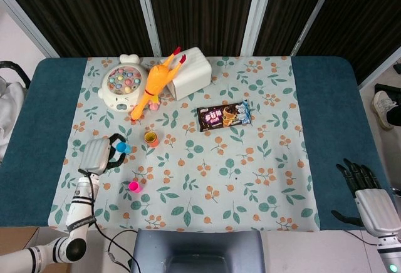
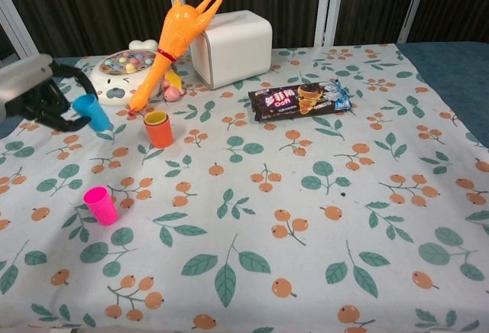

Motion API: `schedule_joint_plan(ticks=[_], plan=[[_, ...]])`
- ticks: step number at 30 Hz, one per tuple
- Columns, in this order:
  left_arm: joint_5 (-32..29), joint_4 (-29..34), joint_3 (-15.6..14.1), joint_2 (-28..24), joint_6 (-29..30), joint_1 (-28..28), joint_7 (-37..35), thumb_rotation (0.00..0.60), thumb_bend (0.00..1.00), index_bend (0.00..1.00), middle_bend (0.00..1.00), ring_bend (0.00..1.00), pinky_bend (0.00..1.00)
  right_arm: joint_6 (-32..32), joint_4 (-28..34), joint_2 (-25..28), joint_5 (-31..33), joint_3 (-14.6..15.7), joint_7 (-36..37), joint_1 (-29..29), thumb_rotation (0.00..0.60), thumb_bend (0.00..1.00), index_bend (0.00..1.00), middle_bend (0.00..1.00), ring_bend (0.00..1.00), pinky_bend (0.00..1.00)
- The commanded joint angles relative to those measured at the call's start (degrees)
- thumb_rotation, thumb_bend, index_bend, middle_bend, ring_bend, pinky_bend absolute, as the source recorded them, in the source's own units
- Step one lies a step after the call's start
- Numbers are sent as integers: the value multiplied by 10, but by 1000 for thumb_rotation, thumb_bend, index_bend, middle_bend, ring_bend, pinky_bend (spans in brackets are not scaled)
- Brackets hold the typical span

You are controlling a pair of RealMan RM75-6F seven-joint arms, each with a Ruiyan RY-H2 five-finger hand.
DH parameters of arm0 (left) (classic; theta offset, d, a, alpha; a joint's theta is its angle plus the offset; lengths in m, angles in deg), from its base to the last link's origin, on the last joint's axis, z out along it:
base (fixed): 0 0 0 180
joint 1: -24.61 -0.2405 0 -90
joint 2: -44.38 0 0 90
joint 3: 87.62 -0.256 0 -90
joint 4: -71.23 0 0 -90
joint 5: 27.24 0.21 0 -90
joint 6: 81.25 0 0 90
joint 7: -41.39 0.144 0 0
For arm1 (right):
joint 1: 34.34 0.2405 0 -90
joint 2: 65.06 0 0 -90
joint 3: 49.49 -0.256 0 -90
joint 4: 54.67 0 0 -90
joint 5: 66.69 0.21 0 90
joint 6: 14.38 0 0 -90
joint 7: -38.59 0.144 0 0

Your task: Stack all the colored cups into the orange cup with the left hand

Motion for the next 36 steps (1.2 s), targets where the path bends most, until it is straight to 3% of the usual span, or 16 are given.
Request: schedule_joint_plan(ticks=[1,15,36], plan=[[-27,-2,31,22,-1,33,23,600,354,487,1000,1000,1000,0,0,0,1,-1,-1,0,600,205,0,0,0,0],[-95,-99,53,112,-18,107,93,600,353,475,1000,1000,1000,1,0,10,4,-2,26,2,600,205,0,0,0,0],[-96,-157,44,156,-19,132,108,600,354,467,1000,1000,1000,0,-2,17,4,-2,43,2,600,205,0,0,0,0]])
